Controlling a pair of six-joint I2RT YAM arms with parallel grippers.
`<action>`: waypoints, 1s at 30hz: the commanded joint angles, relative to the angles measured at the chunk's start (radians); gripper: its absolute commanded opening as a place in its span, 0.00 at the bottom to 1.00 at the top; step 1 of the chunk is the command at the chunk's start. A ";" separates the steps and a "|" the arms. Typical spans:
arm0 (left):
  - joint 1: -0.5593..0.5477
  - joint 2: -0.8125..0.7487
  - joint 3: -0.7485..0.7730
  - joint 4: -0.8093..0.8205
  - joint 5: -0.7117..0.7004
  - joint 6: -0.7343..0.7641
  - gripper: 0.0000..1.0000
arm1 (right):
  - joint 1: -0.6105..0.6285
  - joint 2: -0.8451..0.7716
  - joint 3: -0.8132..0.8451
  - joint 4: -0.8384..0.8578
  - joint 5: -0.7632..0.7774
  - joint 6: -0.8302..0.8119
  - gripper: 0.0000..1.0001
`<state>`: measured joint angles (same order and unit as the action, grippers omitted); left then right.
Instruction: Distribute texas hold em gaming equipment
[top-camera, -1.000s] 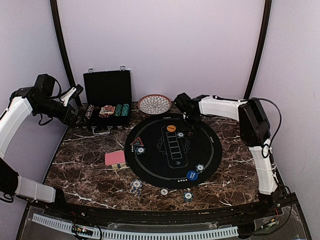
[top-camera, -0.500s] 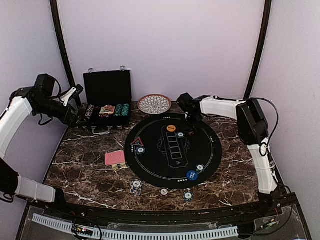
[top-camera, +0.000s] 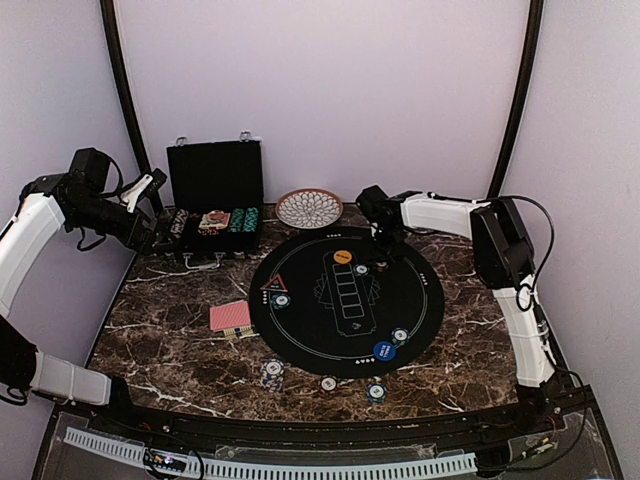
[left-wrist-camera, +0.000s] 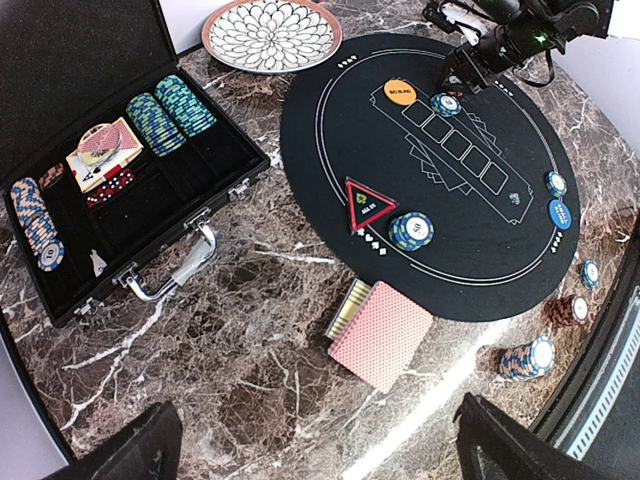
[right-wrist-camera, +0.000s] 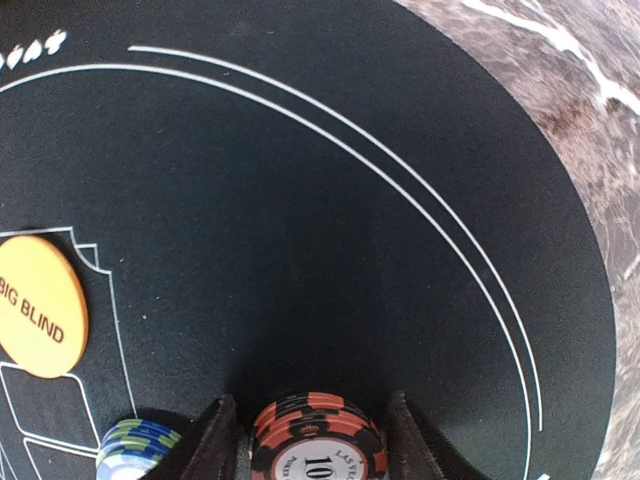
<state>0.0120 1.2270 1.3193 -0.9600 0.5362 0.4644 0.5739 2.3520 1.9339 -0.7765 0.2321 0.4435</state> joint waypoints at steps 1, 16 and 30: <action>-0.005 -0.013 0.009 -0.019 0.020 0.011 0.99 | -0.005 0.019 0.032 0.023 -0.022 -0.001 0.57; -0.004 -0.022 0.009 -0.020 0.015 0.010 0.99 | 0.034 -0.169 0.039 -0.007 0.006 -0.025 0.68; -0.004 -0.014 0.029 -0.020 0.012 0.008 0.99 | 0.433 -0.550 -0.371 0.019 0.068 0.052 0.80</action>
<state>0.0120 1.2270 1.3224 -0.9600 0.5350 0.4641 0.9012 1.8374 1.6756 -0.7475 0.2840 0.4461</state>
